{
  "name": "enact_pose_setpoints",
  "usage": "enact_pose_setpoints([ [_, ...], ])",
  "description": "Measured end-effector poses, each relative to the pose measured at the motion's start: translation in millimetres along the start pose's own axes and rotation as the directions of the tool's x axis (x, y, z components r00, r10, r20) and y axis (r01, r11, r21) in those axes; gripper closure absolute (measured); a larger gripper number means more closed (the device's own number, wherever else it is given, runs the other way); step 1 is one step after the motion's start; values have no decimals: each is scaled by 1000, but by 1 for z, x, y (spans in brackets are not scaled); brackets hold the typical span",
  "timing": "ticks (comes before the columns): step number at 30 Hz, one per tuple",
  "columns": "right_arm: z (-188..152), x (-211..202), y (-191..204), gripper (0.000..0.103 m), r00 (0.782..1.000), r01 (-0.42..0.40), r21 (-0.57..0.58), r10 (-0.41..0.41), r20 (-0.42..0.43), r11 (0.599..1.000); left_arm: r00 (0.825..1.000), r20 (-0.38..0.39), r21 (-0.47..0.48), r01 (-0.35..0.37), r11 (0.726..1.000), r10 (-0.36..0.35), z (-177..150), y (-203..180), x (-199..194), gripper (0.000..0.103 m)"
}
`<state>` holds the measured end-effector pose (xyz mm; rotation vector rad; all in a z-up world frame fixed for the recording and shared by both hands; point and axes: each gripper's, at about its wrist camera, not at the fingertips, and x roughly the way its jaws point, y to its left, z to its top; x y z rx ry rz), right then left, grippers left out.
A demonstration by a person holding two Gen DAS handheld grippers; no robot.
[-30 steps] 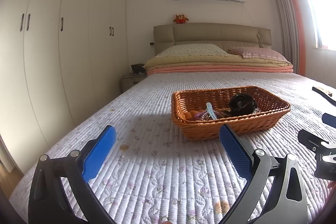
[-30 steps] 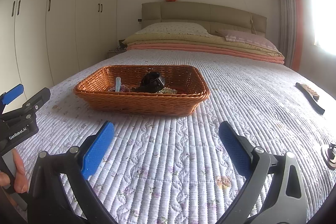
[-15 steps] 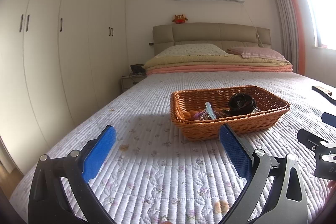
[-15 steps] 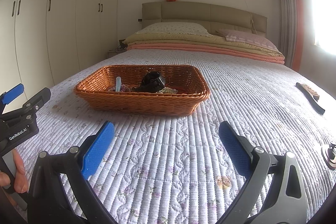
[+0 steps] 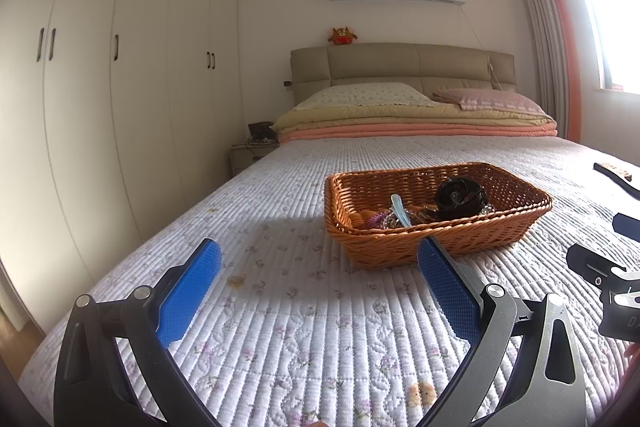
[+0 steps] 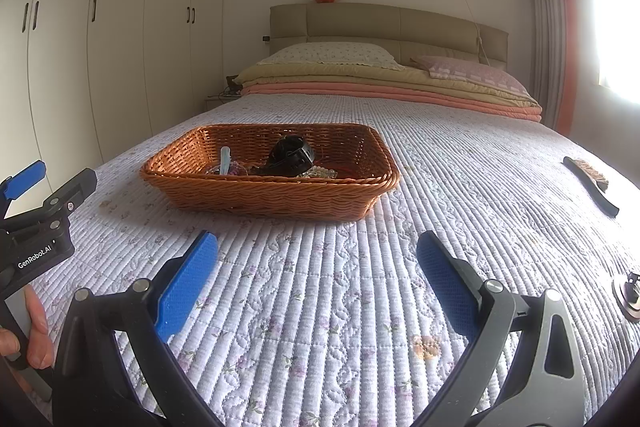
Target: Organize jewelry
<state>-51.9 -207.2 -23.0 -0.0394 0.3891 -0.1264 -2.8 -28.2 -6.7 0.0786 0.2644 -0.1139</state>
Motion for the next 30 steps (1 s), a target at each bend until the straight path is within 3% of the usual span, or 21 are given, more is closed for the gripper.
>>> enact_pose_setpoints([
  [30,0,0,1,8,1000,3,-1,-3,-2,1000,1000,0,8,22,1000,-22,0,1,-1,7],
])
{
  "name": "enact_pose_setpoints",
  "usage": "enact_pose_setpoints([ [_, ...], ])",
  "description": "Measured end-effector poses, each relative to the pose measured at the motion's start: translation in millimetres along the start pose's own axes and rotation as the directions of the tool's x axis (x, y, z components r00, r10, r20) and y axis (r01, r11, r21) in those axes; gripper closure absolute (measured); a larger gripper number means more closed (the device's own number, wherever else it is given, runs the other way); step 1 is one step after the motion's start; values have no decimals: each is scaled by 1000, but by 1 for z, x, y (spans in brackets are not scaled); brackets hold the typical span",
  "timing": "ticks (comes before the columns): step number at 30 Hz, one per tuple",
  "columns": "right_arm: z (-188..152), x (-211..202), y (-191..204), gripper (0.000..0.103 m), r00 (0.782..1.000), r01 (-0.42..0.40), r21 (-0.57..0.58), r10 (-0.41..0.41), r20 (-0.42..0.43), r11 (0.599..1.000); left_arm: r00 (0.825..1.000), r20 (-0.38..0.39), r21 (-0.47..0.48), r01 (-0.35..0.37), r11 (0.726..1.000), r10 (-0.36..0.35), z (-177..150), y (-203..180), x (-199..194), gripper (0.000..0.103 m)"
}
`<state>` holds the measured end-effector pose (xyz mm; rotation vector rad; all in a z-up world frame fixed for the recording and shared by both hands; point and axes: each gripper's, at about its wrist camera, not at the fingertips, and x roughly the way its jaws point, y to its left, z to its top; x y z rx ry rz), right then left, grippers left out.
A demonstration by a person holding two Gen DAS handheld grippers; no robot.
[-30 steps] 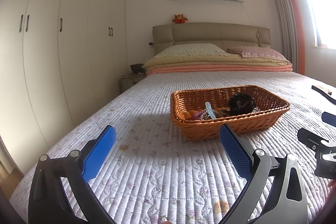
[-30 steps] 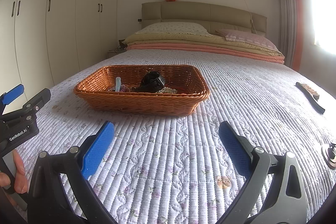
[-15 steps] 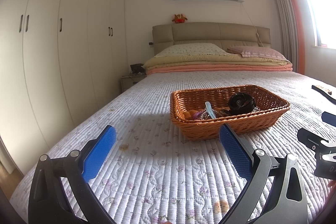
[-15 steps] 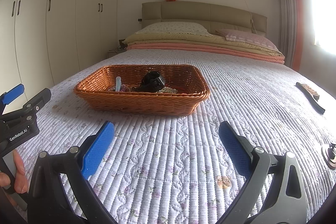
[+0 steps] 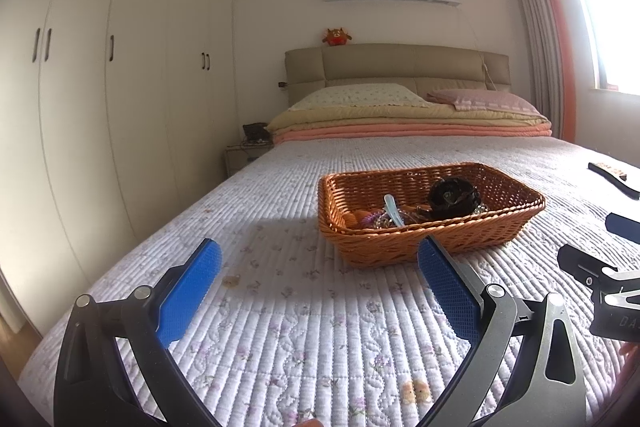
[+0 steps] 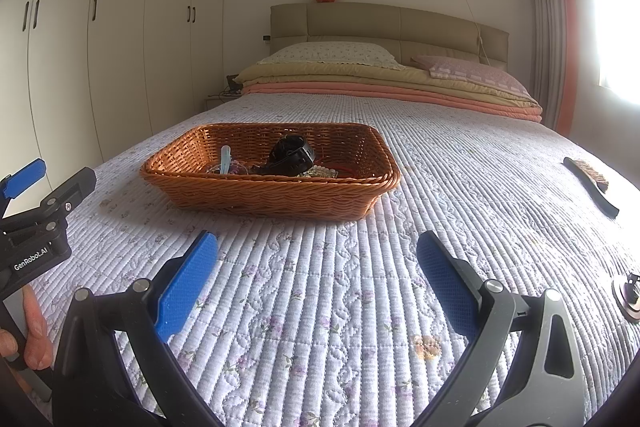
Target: Organize jewelry
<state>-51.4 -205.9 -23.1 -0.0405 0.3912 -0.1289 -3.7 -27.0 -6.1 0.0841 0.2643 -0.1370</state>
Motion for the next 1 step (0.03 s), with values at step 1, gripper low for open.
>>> enact_pose_setpoints([
  [1,0,0,0,8,1000,0,1,0,1,1000,1000,1,2,0,1000,0,0,0,0,7],
])
